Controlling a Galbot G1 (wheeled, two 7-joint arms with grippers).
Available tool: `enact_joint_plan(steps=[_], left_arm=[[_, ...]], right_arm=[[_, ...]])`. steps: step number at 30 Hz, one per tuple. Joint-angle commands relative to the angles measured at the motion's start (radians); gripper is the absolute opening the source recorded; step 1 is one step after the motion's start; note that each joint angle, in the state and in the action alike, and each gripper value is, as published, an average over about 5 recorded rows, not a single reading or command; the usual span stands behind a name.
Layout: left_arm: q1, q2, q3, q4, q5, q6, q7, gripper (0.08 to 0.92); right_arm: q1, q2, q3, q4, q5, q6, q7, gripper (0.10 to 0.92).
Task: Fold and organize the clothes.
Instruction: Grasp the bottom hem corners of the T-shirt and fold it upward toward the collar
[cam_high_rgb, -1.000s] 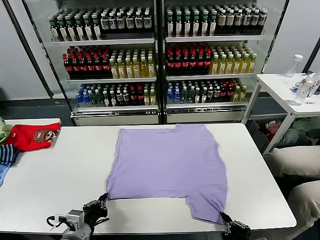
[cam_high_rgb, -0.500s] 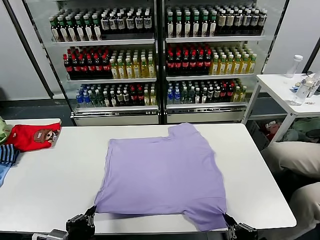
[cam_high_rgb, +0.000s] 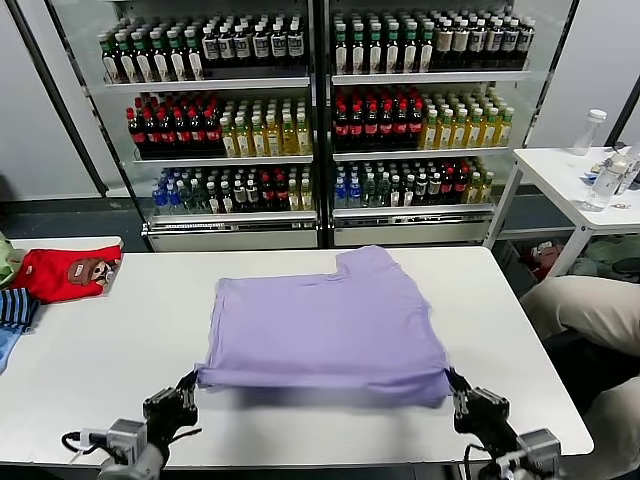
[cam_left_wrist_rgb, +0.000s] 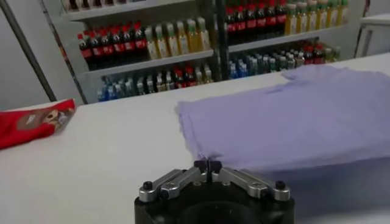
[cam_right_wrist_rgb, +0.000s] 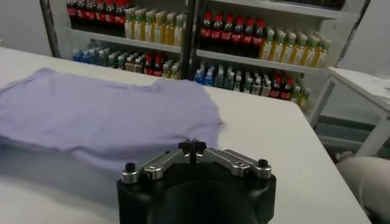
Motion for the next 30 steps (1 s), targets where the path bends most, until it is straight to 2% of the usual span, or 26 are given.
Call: enact_joint_plan(steps=[1, 10, 23, 25, 30], left_arm=[[-0.232, -0.066, 0.056, 0.195, 0.031, -0.016, 0.034, 0.085], [-0.302, -0.054, 0.072, 0.265, 0.014, -0.007, 0.071, 0.085], [-0.335, -0.053, 0.093, 0.322, 0.067, 0.015, 0.111, 0.092], [-0.325, -0.054, 0.093, 0.329, 0.101, 0.021, 0.121, 0.116], [-0.293, -0.037, 0.048, 0.311, 0.119, 0.01, 0.102, 0.251]], right_arm=[[0.235, 0.024, -0.089, -0.159, 0.007, -0.023, 0.002, 0.116], [0.301, 0.051, -0.132, -0.23, 0.003, -0.029, -0.004, 0.116], [0.353, 0.085, -0.182, -0.31, -0.023, -0.033, -0.005, 0.129], [0.354, 0.096, -0.196, -0.326, -0.04, -0.033, -0.005, 0.167], [0.329, 0.091, -0.168, -0.293, -0.043, -0.031, -0.004, 0.303]])
